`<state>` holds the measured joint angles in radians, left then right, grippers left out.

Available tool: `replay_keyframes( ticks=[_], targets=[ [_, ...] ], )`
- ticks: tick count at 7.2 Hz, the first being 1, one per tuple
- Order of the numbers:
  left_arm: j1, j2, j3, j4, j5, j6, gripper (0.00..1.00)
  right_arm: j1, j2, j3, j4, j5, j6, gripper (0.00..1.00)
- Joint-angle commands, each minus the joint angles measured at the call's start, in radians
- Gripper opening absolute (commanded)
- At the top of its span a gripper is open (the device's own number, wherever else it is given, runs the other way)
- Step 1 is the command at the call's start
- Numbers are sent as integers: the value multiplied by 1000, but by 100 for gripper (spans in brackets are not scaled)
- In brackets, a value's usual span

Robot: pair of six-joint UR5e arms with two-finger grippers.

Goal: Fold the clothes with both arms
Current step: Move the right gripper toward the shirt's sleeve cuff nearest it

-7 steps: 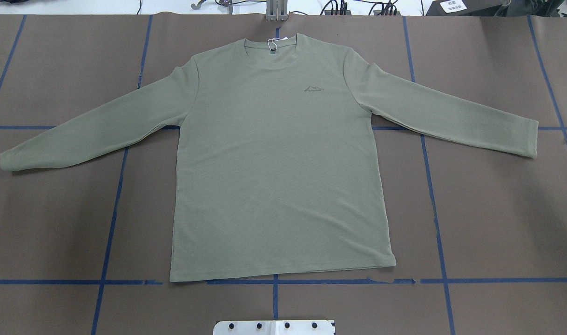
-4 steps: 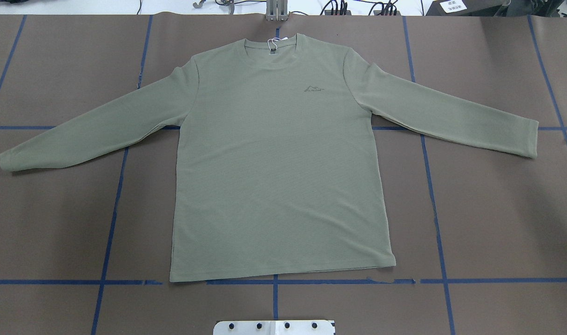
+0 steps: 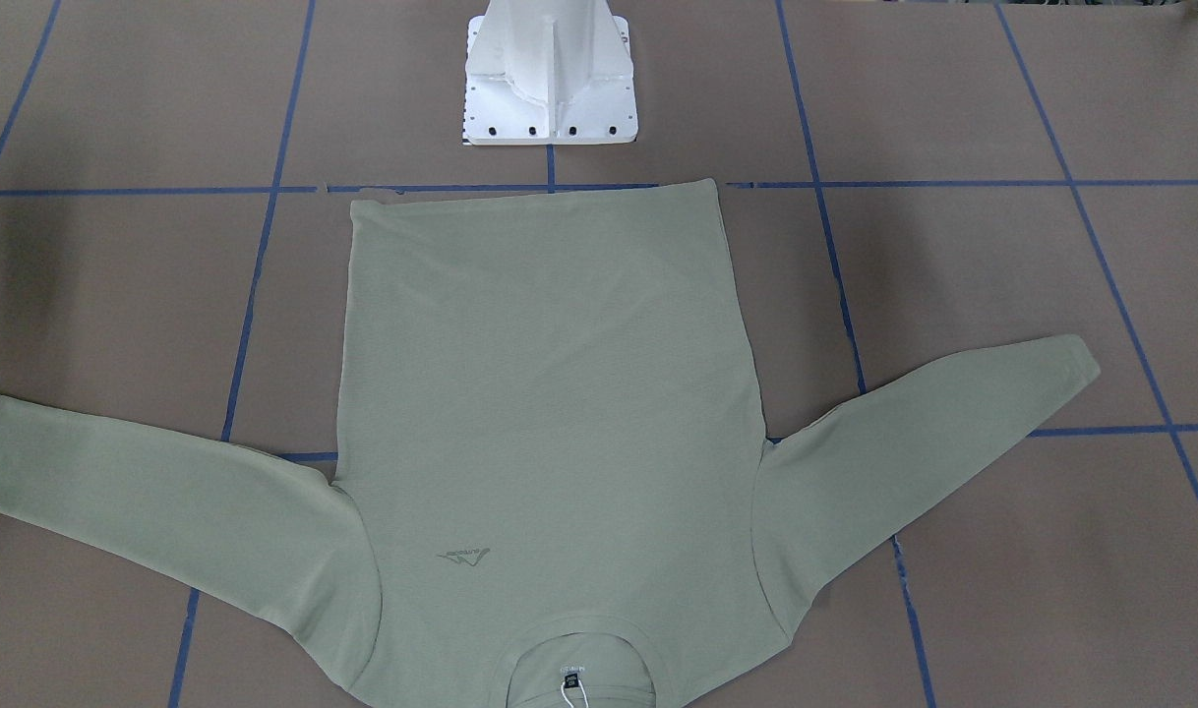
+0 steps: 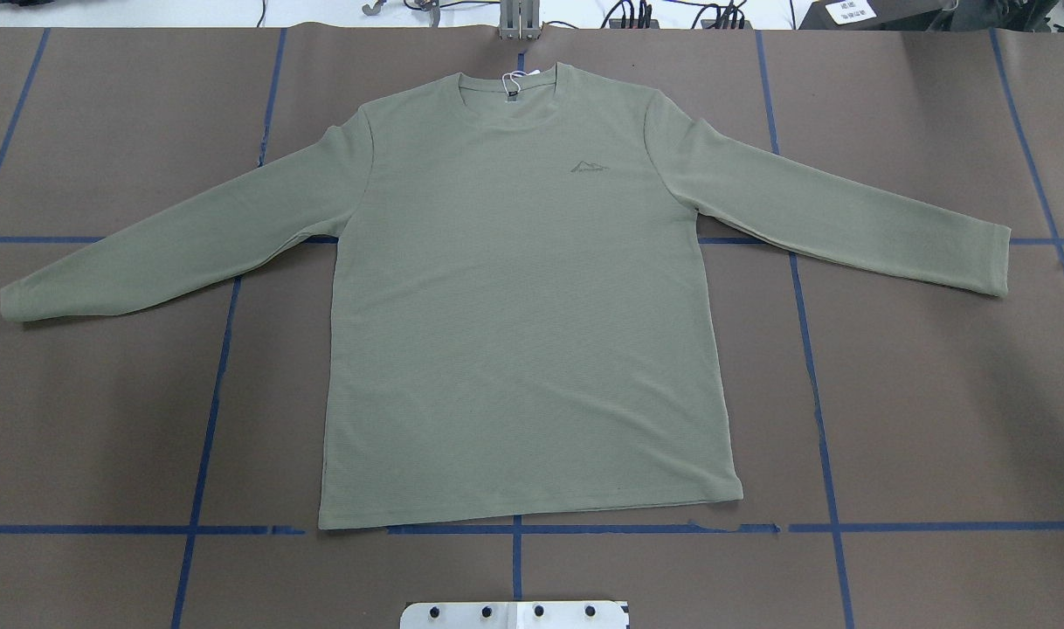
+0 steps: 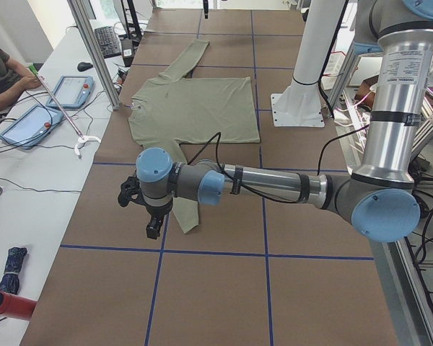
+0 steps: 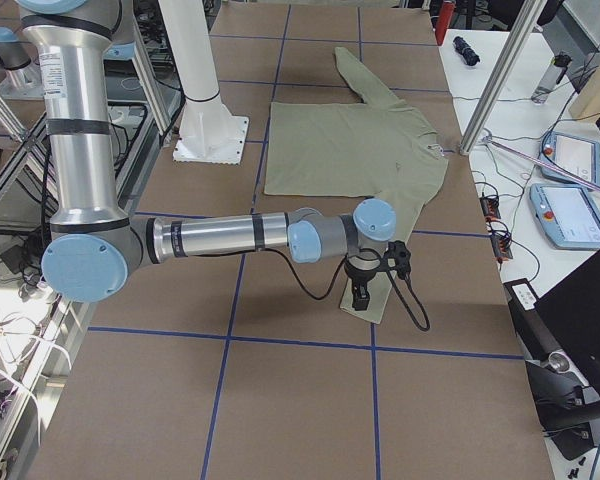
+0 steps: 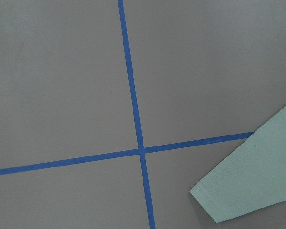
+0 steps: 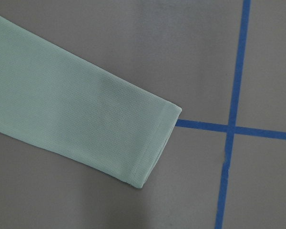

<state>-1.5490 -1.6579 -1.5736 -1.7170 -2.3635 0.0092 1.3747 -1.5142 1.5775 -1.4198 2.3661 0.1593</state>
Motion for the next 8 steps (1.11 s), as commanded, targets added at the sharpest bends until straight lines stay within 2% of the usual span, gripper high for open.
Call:
replay_keyframes(
  ticks=[1,2,4,5,7,8],
  targets=[
    [7,29,7,-65,-32,-81,100,-64,69,-175,207,5,111,100],
    [18,29,7,-102,-46,-86,100,-100,100,-218,229,-4,153,100],
    [35,30,6,-148,-46,-92,100,-112,242,-362,231,-59,294,97],
    [36,30,3,-150,-65,-94,100,-143,253,-378,254,-141,377,86],
    [36,30,1,-150,-74,-95,100,-141,217,-396,309,-145,440,85],
    [36,29,1,-150,-74,-95,100,-143,177,-399,403,-148,526,83]
  ],
)
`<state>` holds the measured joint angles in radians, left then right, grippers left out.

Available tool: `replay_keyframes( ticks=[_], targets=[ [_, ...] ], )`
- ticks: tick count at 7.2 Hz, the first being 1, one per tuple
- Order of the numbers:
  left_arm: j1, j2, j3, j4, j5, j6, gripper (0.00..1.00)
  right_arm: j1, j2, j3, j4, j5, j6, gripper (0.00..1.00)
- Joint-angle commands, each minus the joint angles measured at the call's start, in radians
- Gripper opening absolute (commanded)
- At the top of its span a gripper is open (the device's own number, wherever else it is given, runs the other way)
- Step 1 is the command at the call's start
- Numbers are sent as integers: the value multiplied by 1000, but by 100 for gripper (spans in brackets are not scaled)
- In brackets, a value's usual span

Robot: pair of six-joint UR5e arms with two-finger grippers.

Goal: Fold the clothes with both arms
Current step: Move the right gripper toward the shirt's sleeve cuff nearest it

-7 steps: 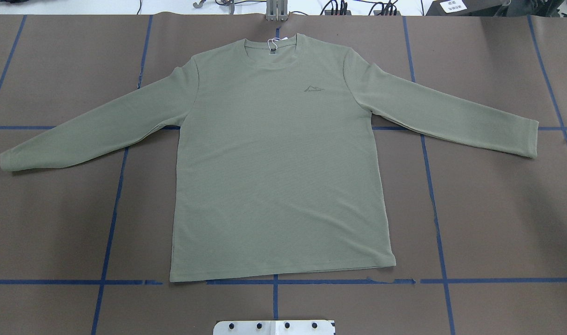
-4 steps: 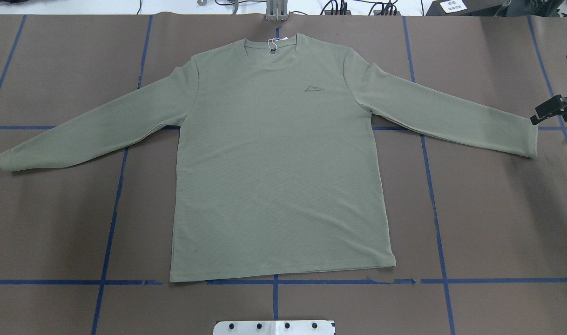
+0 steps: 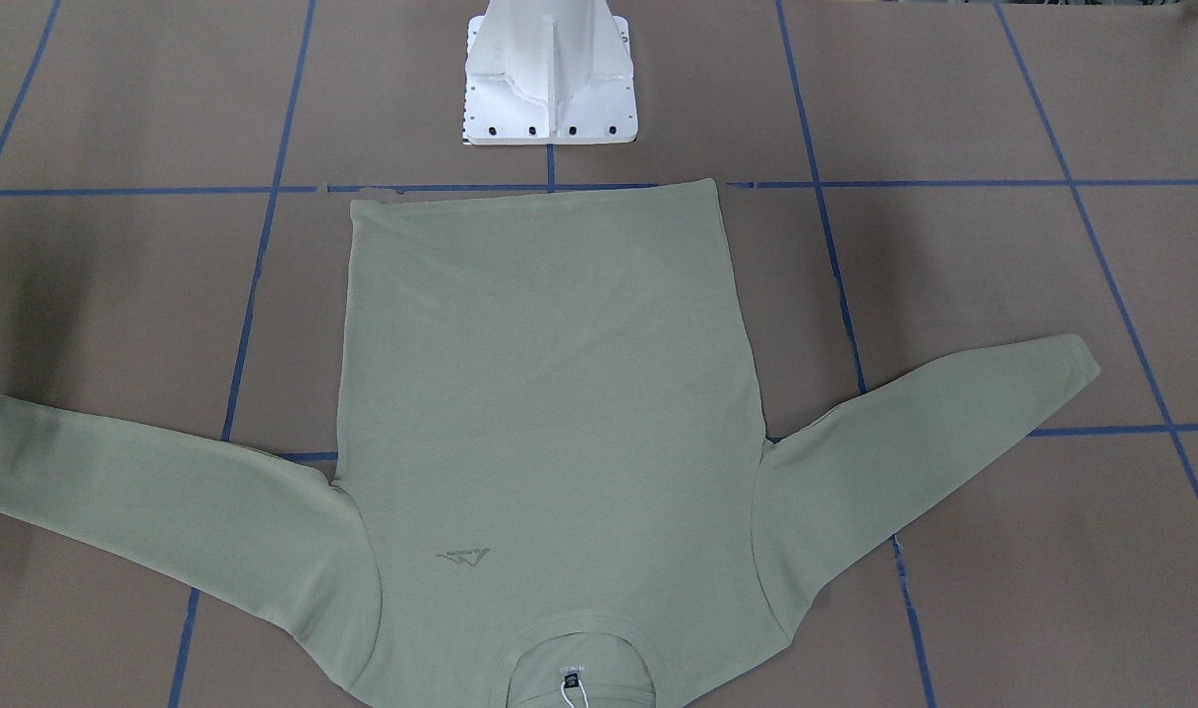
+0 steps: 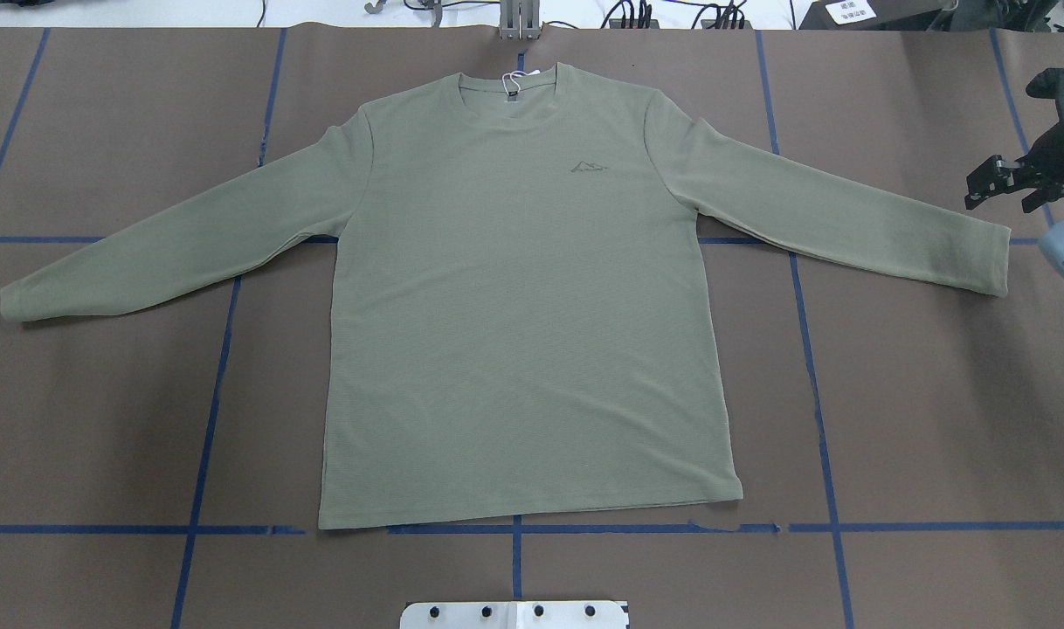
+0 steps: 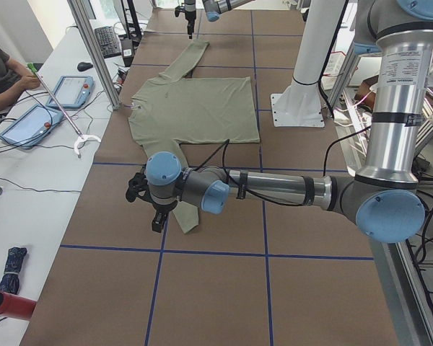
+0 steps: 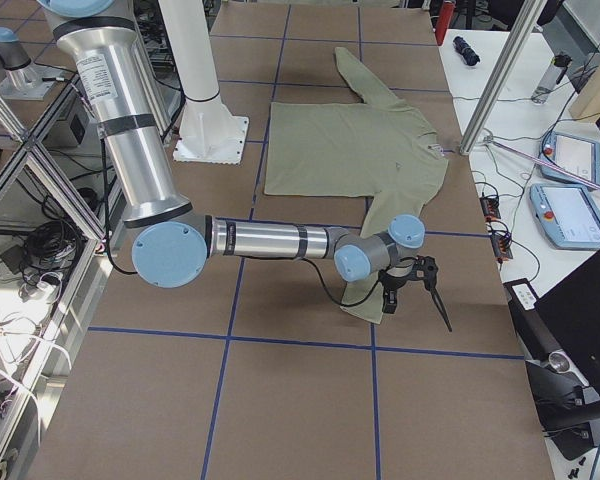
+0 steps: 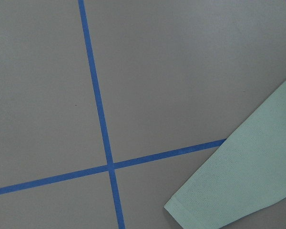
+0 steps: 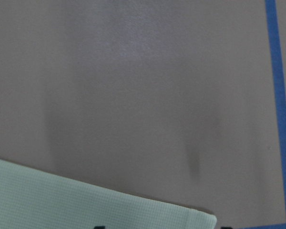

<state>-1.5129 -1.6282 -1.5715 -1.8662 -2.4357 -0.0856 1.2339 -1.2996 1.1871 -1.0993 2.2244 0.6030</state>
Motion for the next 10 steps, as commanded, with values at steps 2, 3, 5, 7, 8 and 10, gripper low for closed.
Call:
replay_keyframes(
  ticks=[2,3,5,7,8,10],
  targets=[
    [0,-1,-1,1,-2,1,100,-8,-35,-38,105,-8,138,78],
    [0,-1,1,-1,-2,1,100,-10,-32,-46,105,-8,138,75],
    [0,2,4,-1,-2,3,100,-11,-30,-59,102,-8,138,67],
    [0,2,4,-1,-2,1,100,-16,-27,-84,104,-6,138,63],
    [0,2,4,1,-2,1,100,-17,-27,-90,104,-8,136,63],
    [0,4,4,-1,-2,1,100,-19,-29,-92,102,-9,138,31]
  ],
)
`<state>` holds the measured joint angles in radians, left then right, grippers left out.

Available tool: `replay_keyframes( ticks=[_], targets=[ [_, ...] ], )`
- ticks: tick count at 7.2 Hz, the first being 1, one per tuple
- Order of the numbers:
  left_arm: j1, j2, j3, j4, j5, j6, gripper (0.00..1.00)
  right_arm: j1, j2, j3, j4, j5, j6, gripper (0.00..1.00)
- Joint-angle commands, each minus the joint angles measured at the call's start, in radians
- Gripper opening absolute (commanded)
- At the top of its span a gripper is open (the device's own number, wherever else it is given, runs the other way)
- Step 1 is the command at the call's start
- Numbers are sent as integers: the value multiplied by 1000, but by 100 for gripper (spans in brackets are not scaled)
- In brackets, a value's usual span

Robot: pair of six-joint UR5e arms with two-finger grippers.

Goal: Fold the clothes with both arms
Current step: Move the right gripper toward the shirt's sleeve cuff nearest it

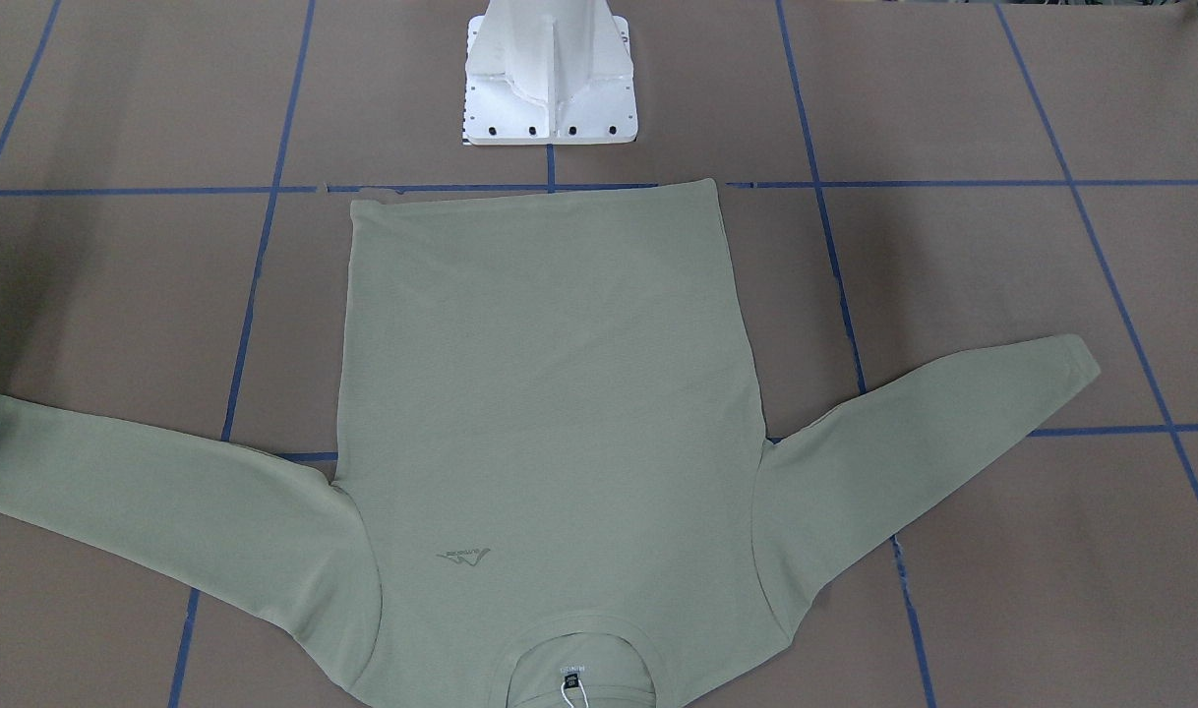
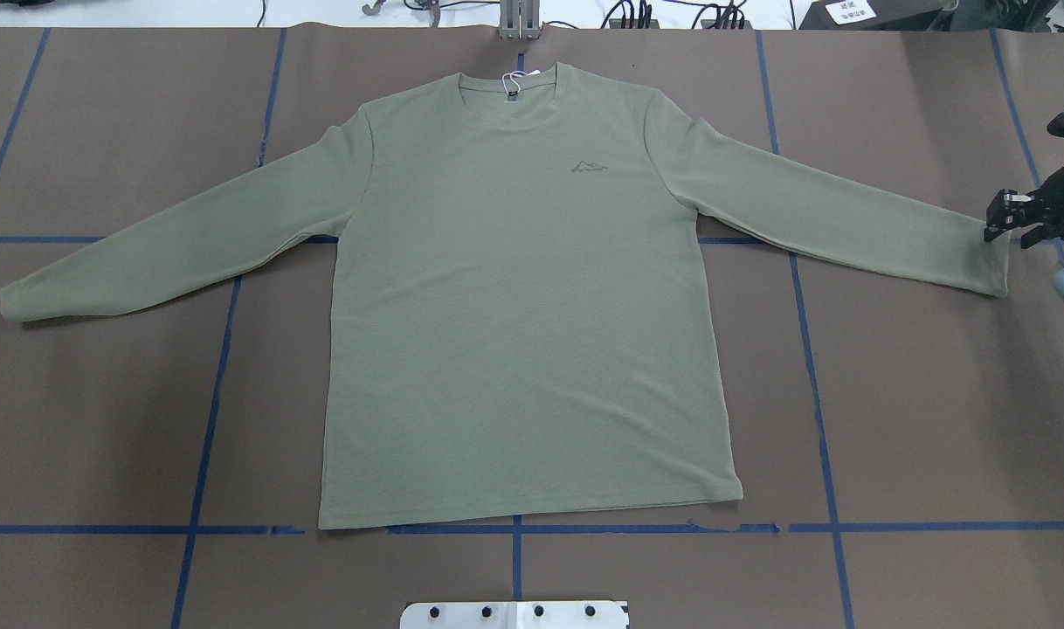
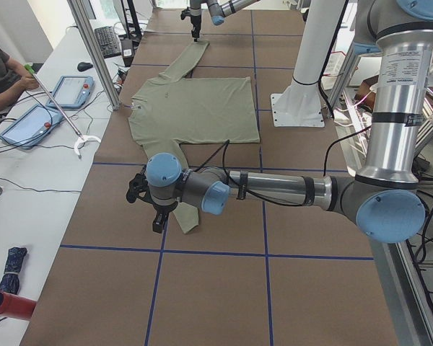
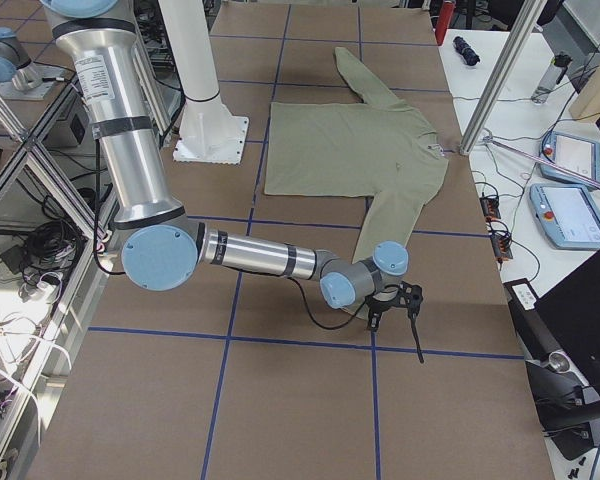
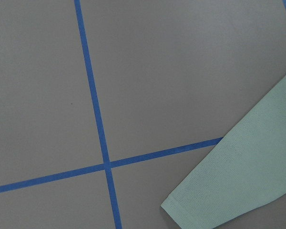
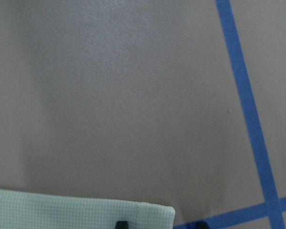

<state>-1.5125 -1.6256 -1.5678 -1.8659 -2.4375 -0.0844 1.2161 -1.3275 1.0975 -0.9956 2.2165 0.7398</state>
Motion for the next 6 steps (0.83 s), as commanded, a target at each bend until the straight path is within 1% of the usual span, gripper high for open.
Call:
replay_keyframes(
  ticks=[1,3,4,6],
  targets=[
    [0,1,0,-1,0,2,100,-1,1,-1,-3,0,1,0],
    [-2,1,0,-1,-2,2,100,-7,7,8,-6,5,0,0],
    [-2,3,0,-1,-2,2,100,-7,7,31,-9,14,-2,0],
    [0,3,0,1,-26,2,100,-6,-21,184,-37,22,3,0]
  ],
)
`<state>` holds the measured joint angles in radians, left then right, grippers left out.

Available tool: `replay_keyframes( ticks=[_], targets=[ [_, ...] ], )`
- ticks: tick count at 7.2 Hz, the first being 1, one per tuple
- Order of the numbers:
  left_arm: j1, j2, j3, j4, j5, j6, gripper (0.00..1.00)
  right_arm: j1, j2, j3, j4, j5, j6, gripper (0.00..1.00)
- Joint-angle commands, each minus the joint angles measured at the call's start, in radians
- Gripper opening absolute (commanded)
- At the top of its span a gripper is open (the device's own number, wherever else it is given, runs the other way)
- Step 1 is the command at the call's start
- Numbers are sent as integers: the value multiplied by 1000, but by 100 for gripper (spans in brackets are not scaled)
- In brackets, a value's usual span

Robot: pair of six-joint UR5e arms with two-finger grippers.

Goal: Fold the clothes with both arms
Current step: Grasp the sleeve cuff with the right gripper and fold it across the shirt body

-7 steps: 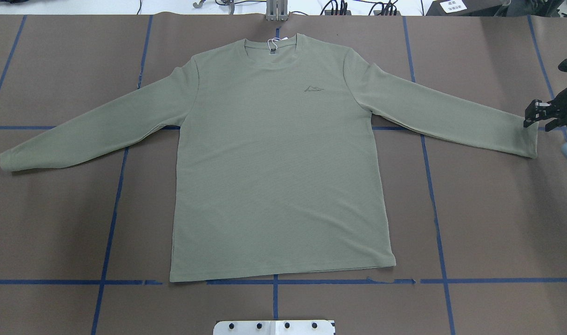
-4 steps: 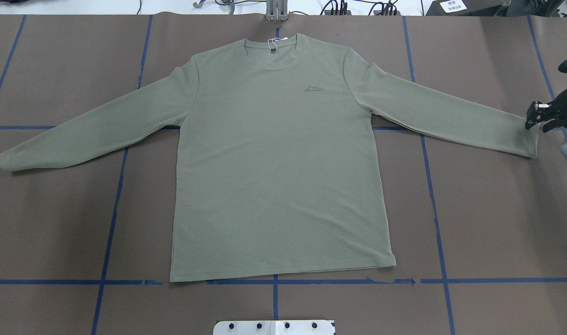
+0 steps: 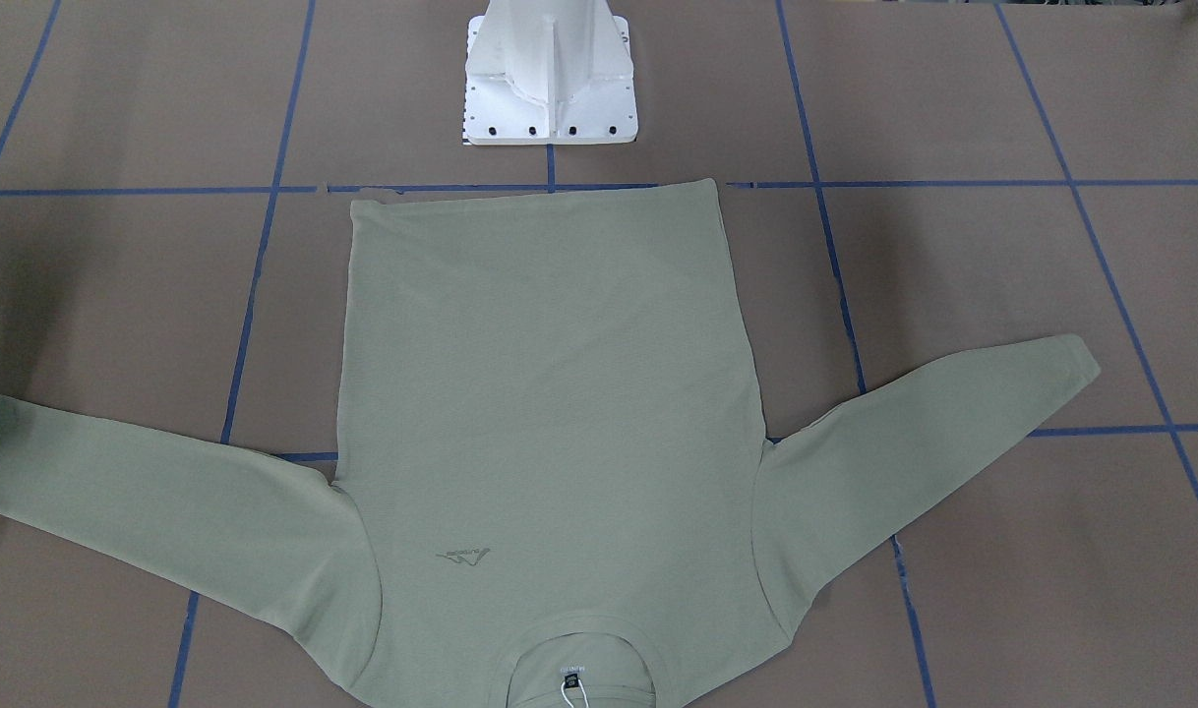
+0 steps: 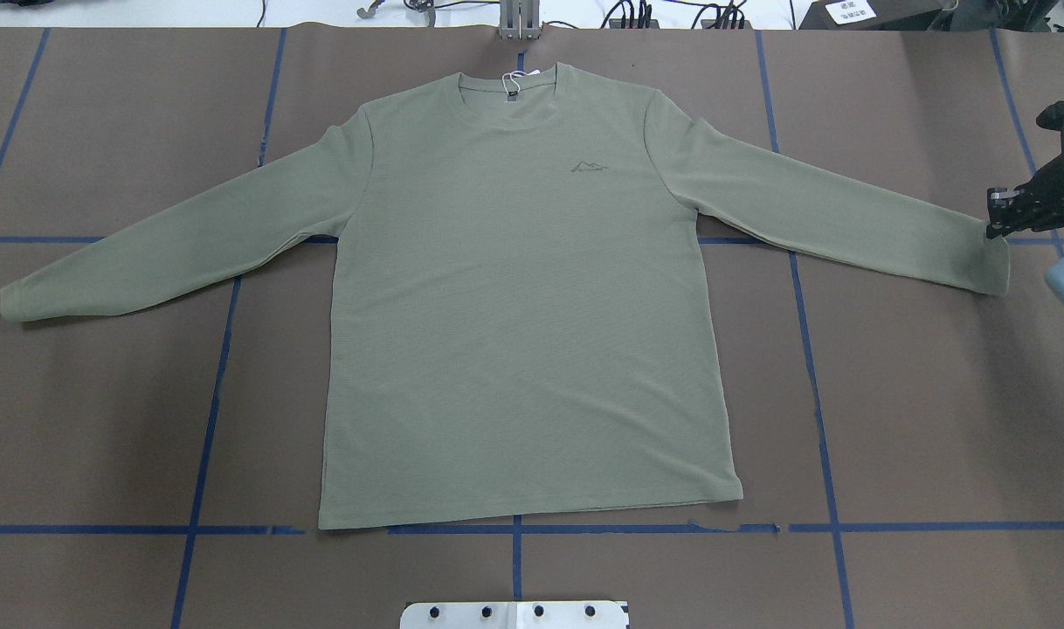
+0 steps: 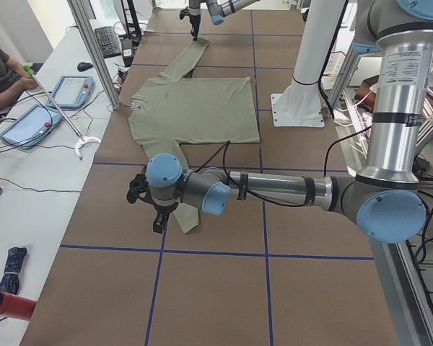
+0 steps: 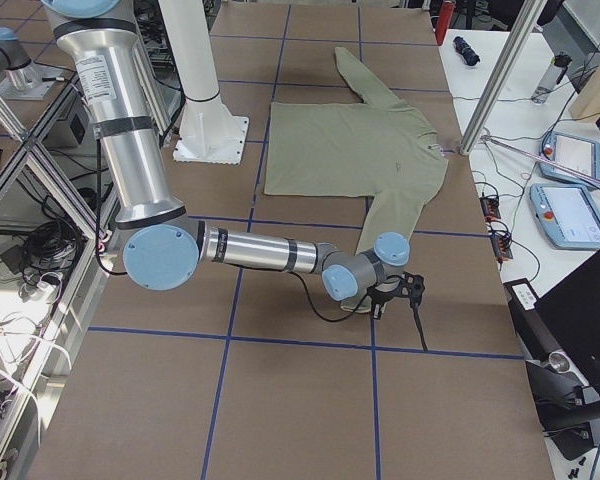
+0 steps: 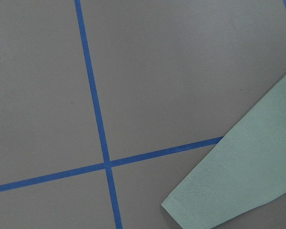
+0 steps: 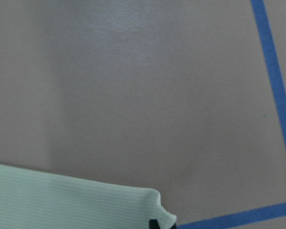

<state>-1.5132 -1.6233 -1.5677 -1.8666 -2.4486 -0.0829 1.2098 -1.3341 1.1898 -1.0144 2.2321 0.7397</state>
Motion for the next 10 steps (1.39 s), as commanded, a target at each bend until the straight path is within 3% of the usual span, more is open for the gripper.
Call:
replay_keyframes(
  ticks=[1,4,6,7,8,9,10],
  targets=[
    [1,0,0,4,-38,-2,100,-28,-23,176,-24,42,22,0],
    [1,0,3,12,-52,-2,100,-238,35,383,-20,23,277,0],
    [1,0,5,12,-53,-2,100,-458,241,377,-92,-162,471,0],
    [1,0,6,12,-53,-2,100,-498,433,326,-225,-254,530,0],
    [1,0,8,12,-52,-2,100,-519,610,220,-284,-273,638,0],
    [1,-1,14,12,-53,-3,100,-577,759,60,-256,-335,679,0],
    [1,-1,15,10,-52,-3,100,-620,824,-34,-175,-394,690,0]
  ],
)
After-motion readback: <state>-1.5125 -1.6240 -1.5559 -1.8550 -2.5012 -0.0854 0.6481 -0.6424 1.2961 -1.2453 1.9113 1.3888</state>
